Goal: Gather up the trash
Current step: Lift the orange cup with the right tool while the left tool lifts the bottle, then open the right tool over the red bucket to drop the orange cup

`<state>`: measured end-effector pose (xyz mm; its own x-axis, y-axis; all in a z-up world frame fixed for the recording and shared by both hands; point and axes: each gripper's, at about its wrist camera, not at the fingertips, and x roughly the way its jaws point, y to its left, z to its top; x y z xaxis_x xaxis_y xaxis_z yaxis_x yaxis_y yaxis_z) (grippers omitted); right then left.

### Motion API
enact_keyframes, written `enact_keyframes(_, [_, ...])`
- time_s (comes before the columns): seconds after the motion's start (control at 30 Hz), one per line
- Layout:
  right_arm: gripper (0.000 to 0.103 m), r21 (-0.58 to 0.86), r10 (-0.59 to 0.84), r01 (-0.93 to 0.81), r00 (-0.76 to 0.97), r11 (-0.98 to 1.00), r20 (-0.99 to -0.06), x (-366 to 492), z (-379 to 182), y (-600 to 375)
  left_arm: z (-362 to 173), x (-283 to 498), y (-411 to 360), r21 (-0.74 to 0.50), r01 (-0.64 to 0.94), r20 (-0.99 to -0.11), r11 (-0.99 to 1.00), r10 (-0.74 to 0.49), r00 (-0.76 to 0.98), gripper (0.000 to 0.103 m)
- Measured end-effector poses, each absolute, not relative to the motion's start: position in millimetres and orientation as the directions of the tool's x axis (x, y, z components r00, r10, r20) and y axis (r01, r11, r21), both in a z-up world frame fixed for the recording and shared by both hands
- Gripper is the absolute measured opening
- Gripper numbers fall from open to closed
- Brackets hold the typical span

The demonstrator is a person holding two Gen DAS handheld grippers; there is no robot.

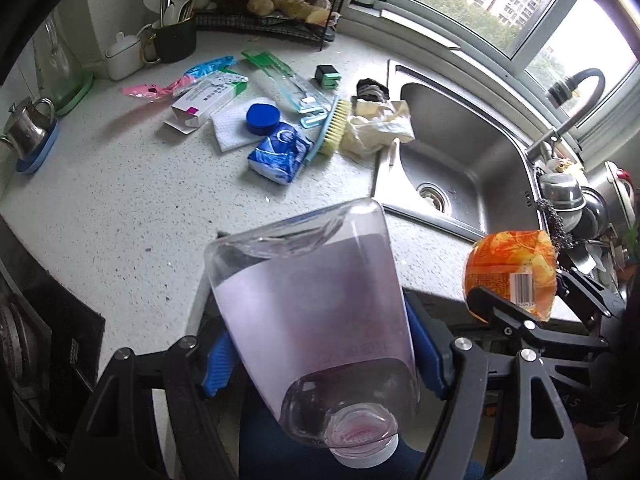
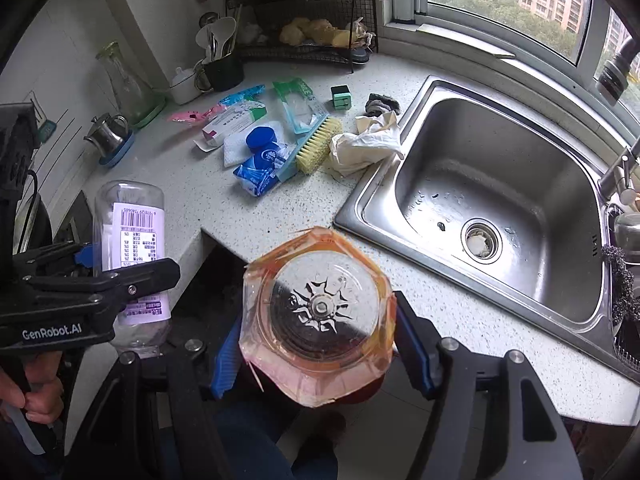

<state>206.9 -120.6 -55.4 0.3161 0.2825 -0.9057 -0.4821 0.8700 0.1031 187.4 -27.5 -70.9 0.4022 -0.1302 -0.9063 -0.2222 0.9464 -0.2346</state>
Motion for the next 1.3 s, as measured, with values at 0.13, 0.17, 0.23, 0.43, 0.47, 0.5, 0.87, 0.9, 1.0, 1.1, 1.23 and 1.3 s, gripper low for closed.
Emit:
enact_keyframes(0.13, [0.064, 0.116, 0.304, -0.490, 0.324, 0.864, -0.896, 182.0, -52.4, -139.0, -61.2, 157.1, -54.3, -0.210, -0.186, -0.896, 0.960, -0.112, 0.430, 0.072])
enact_keyframes(0.17, [0.064, 0.119, 0.309, -0.491, 0.326, 0.863, -0.894, 175.6, -51.9, -143.1, -60.6, 150.2, -60.0, -0.207, -0.182, -0.895, 0.961, -0.111, 0.431, 0.072])
enact_keyframes(0.23, [0.064, 0.124, 0.316, -0.495, 0.326, 0.860, -0.891, 163.6, -53.0, -151.2, -61.7, 137.8, -70.7, -0.202, -0.177, -0.896, 0.963, -0.109, 0.431, 0.072])
enact_keyframes(0.43, [0.064, 0.143, 0.319, -0.487, 0.300, 0.861, -0.899, 136.6, -64.6, -167.7, -71.8, 108.7, -94.9, -0.177, -0.153, -0.908, 0.972, -0.102, 0.407, 0.072])
enact_keyframes(0.47, [0.064, 0.147, 0.318, -0.485, 0.293, 0.862, -0.901, 134.0, -68.6, -169.3, -75.6, 107.4, -96.9, -0.173, -0.147, -0.911, 0.974, -0.101, 0.401, 0.071])
enact_keyframes(0.5, [0.064, 0.153, 0.320, -0.483, 0.285, 0.862, -0.903, 131.7, -71.8, -171.1, -79.5, 106.0, -99.1, -0.169, -0.140, -0.914, 0.976, -0.102, 0.392, 0.071])
enact_keyframes(0.87, [0.064, 0.182, 0.291, -0.437, 0.196, 0.881, -0.937, 125.7, -150.6, -178.3, -162.8, 107.6, -112.4, -0.161, -0.114, -0.951, 0.980, -0.124, 0.283, 0.070])
enact_keyframes(0.9, [0.064, 0.181, 0.283, -0.431, 0.184, 0.884, -0.941, 128.0, -161.9, -178.2, -174.5, 109.6, -113.4, -0.154, -0.109, -0.955, 0.982, -0.120, 0.271, 0.070])
enact_keyframes(1.0, [0.064, 0.174, 0.260, -0.423, 0.154, 0.889, -0.953, 131.0, -199.4, -179.0, -210.7, 115.3, -112.4, -0.163, -0.100, -0.959, 0.982, -0.134, 0.249, 0.070])
enact_keyframes(1.1, [0.064, 0.166, 0.235, -0.408, 0.125, 0.898, -0.964, 143.0, -242.0, -175.7, -249.8, 121.8, -110.5, -0.162, -0.101, -0.966, 0.982, -0.137, 0.220, 0.070])
enact_keyframes(1.23, [0.064, 0.173, 0.229, -0.397, 0.097, 0.901, -0.969, 157.8, -300.2, -169.7, -299.0, 128.4, -107.6, -0.154, -0.091, -0.970, 0.984, -0.133, 0.203, 0.070])
enact_keyframes(1.3, [0.064, 0.173, 0.228, -0.399, 0.093, 0.900, -0.969, 164.6, -330.5, -165.8, -322.4, 131.4, -105.8, -0.151, -0.086, -0.971, 0.985, -0.131, 0.199, 0.070])
